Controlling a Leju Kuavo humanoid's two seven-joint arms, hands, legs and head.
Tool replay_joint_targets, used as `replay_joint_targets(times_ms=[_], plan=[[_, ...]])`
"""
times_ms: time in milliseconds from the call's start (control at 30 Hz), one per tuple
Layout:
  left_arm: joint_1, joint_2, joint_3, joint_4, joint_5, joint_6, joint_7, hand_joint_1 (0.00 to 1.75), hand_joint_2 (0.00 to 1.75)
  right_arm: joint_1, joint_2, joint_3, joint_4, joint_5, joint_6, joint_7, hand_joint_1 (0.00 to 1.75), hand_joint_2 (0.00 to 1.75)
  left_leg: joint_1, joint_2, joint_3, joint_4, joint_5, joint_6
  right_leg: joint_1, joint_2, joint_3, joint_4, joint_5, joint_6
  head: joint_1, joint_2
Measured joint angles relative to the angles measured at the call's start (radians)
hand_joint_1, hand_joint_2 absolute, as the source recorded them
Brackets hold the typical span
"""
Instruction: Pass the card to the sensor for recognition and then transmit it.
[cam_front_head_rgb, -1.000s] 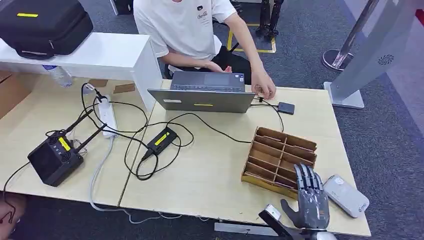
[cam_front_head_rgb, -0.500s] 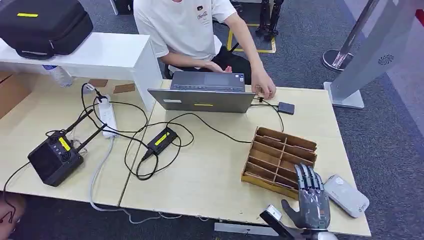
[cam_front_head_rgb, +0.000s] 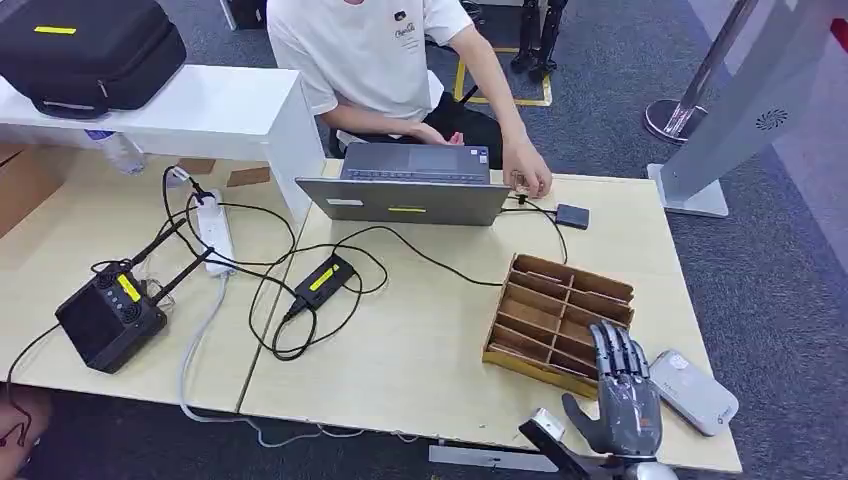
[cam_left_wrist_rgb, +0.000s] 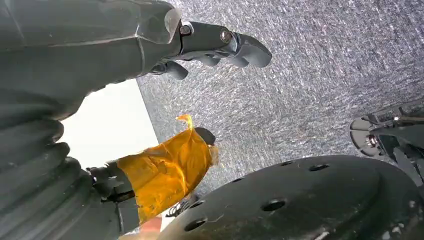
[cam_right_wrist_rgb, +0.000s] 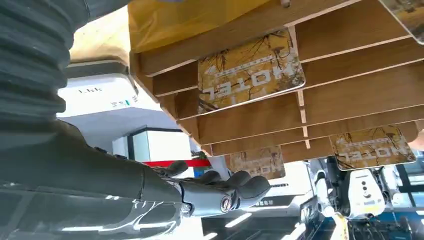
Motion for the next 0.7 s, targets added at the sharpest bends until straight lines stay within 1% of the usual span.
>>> replay_joint_targets(times_ms=[100,133,167,433,700], plan=[[0.000,0.000,0.000,0.000,0.000,0.000,0.000,0.00,1.75,0.000,0.001,0.000,0.000,-0.001,0.000,0.002,0.00,1.75,0.000,0.000,0.000,0.000,0.000,0.000,0.000,0.000,0.000,0.000,0.000,0.000,0.000,0.000],[0.000,0.000,0.000,0.000,0.000,0.000,0.000,0.00,1.75,0.000,0.001,0.000,0.000,-0.003,0.000,0.002,1.06,1.75,0.000,0.000,0.000,0.000,0.000,0.000,0.000,0.000,0.000,0.000,0.000,0.000,0.000,0.000],[0.000,0.000,0.000,0.000,0.000,0.000,0.000,0.00,1.75,0.000,0.002,0.000,0.000,-0.004,0.000,0.002,1.75,1.75,0.000,0.000,0.000,0.000,0.000,0.000,0.000,0.000,0.000,0.000,0.000,0.000,0.000,0.000],[0.000,0.000,0.000,0.000,-0.002,0.000,0.002,0.00,1.75,0.000,0.003,0.003,0.002,-0.034,0.000,0.011,1.75,1.75,0.000,0.000,0.000,0.000,0.000,0.000,0.000,0.000,0.000,0.000,0.000,0.000,0.000,0.000],[0.000,0.000,0.000,0.000,-0.002,0.000,0.009,0.00,1.75,-0.005,0.003,0.005,0.008,-0.031,0.000,0.025,1.75,1.75,0.000,0.000,0.000,0.000,0.000,0.000,0.000,0.000,0.000,0.000,0.000,0.000,0.000,0.000]])
